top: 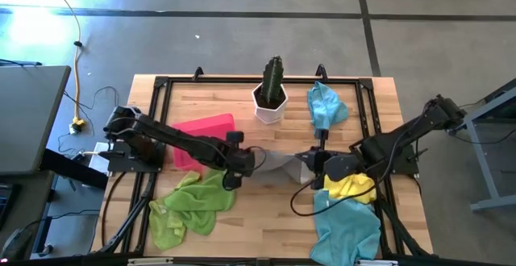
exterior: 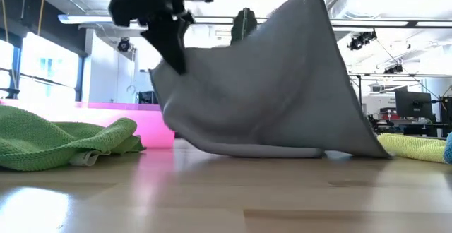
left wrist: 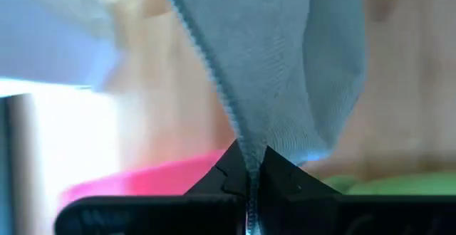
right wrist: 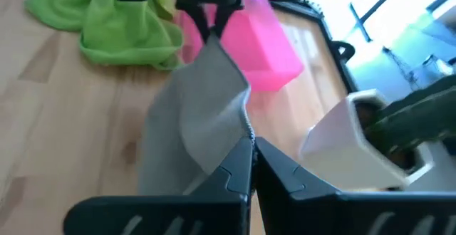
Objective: Fold microfiber towels
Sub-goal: Fold the gray microfiber cloth
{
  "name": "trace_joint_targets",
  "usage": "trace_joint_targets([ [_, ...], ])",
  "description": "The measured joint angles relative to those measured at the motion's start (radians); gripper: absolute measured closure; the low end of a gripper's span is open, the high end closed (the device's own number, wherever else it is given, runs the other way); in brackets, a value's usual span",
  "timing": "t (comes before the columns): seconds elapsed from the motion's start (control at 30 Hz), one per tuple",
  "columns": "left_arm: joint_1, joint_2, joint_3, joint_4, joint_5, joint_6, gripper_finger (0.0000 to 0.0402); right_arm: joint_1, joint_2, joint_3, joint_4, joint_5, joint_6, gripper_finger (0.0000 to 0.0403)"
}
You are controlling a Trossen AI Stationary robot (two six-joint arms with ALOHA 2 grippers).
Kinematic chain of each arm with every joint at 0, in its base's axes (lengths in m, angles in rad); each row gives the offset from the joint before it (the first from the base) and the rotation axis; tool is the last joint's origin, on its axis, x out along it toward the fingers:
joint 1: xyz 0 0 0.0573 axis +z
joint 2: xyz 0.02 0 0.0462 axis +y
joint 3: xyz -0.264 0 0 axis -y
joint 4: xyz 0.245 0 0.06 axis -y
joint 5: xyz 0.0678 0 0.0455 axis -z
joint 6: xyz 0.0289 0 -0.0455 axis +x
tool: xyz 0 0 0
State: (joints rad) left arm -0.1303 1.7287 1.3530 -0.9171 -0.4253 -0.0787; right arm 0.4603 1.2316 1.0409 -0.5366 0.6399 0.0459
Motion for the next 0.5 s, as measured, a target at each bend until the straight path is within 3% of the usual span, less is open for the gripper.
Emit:
trace_joint_targets([
  [0.2, 0.003, 0.001, 0.171, -0.161, -0.161, 0.092, 0.0401, -0.055, -0.002, 0.169, -0.238, 0.011, -0.012, 0.0403],
  [0.5, 0.051, 0.001, 0.329, -0.225, -0.257, 0.217, 0.0401, -0.185, -0.001, 0.269, -0.402, 0.007, -0.138, 0.0402],
])
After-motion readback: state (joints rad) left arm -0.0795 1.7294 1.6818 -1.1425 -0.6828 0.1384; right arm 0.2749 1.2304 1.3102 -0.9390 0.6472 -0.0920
